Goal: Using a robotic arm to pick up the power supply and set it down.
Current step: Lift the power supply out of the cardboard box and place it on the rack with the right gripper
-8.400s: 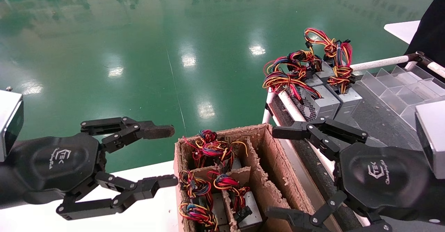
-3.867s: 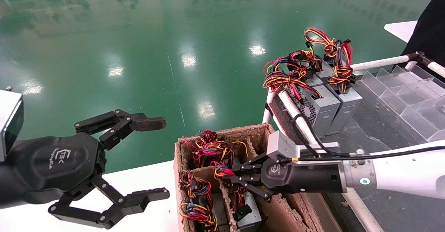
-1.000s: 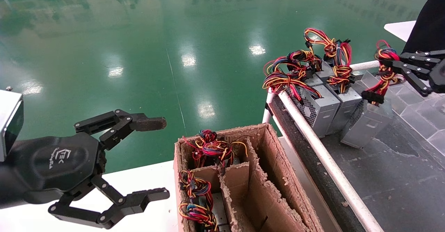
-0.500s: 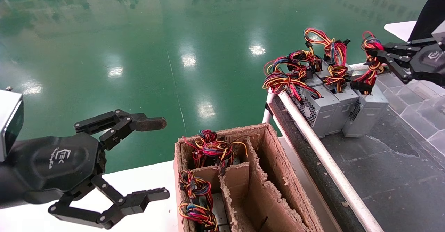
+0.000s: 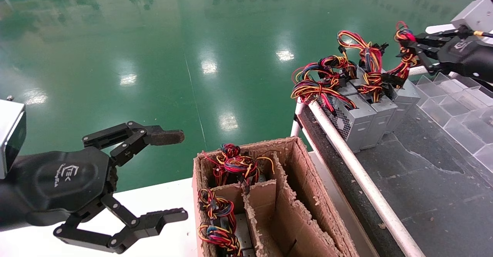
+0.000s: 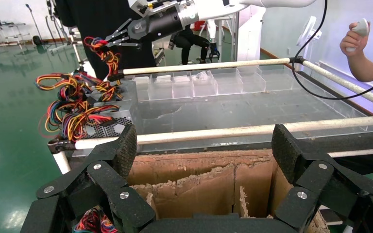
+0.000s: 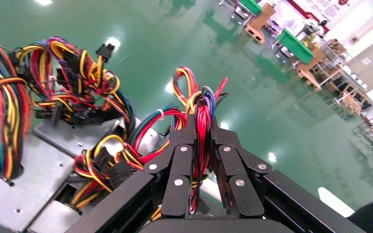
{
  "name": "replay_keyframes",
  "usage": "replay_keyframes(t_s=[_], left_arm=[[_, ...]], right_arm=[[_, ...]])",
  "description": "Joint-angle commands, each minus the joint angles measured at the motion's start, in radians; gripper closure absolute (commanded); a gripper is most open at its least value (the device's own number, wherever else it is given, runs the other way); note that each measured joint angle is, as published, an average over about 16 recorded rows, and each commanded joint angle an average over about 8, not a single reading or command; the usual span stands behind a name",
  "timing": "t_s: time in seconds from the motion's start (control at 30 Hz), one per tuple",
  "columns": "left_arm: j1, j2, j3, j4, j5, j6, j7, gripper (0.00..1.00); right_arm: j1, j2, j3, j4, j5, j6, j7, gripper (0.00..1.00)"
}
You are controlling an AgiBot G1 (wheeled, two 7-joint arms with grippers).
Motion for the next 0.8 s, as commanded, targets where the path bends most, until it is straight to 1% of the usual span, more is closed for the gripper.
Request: replay_keyframes(t_s=[0.03, 0.33, 0.37, 0.4, 0.6, 0.63, 0.67, 0.8], left_arm=[[0.000, 0.000, 0.000, 0.000, 0.000, 0.000, 0.000, 0.00], [0.000, 0.000, 0.000, 0.000, 0.000, 0.000, 0.000, 0.00], [0.000, 0.000, 0.000, 0.000, 0.000, 0.000, 0.000, 0.00], [0.000, 0.000, 0.000, 0.000, 0.000, 0.000, 0.000, 0.00], [0.000, 0.000, 0.000, 0.000, 0.000, 0.000, 0.000, 0.00], [0.000, 0.000, 0.000, 0.000, 0.000, 0.000, 0.000, 0.00], [0.000, 0.000, 0.000, 0.000, 0.000, 0.000, 0.000, 0.00], [0.000, 0.000, 0.000, 0.000, 0.000, 0.000, 0.000, 0.00]], right_arm=[[0.003, -0.012, -0.002, -0.003, -0.002, 0.004, 0.000, 1.00], [-0.003, -0.029, -0.009, -0.015, -0.012, -0.038, 0.005, 1.00], [-0.004, -0.031, -0.009, -0.016, -0.013, -0.043, 0.006, 0.97], [-0.005, -0.033, -0.010, -0.017, -0.014, -0.047, 0.007, 0.88], [-0.007, -0.036, -0.016, -0.019, -0.022, -0.066, 0.008, 0.13], [-0.007, -0.036, -0.017, -0.020, -0.023, -0.068, 0.008, 0.04], [-0.007, -0.036, -0.017, -0.021, -0.023, -0.069, 0.009, 0.00], [-0.006, -0.031, -0.016, -0.023, -0.022, -0.074, 0.011, 0.00]])
